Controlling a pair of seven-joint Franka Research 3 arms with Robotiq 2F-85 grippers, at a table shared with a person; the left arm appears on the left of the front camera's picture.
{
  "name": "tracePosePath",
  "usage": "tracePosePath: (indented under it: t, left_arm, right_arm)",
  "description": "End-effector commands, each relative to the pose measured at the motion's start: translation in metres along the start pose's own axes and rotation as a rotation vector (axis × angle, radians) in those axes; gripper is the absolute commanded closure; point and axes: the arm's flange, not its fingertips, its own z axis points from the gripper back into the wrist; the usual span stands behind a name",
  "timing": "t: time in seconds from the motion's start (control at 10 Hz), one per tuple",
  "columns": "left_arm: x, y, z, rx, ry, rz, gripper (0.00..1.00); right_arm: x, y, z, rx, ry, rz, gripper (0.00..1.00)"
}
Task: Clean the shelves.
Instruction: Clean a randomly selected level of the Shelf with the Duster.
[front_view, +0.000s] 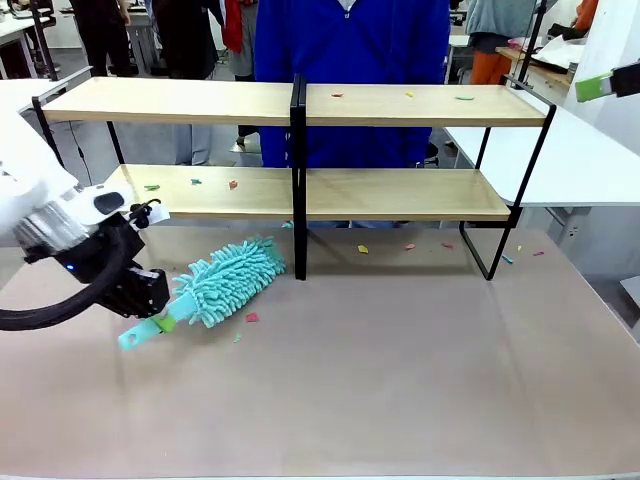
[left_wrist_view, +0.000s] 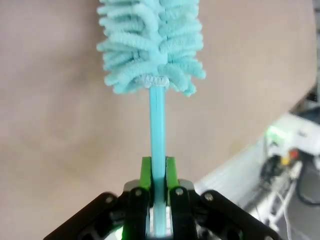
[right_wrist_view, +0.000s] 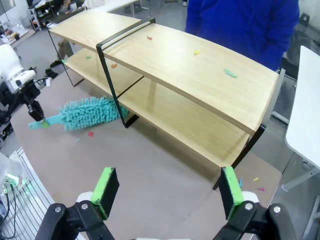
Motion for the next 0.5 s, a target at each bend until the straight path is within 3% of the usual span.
tracePosePath:
  t: [0.0, 0.2, 0.4]
  left_arm:
    - [-0.057, 0.012, -0.040, 0.035, -0.090, 0.071, 0.87]
    - [-0.057, 0.017, -0.041, 0.046, -0.138, 0.097, 0.87]
    - [-0.068, 0.015, -0.042, 0.138, -0.179, 0.197, 0.87]
  right_arm:
    - [-0.001, 0.000, 0.000, 0.006, -0.003, 0.005, 0.00]
    - [-0.001, 0.000, 0.000, 0.006, -0.003, 0.005, 0.00]
    - [-0.001, 0.000, 0.000, 0.006, -0.003, 0.005, 0.00]
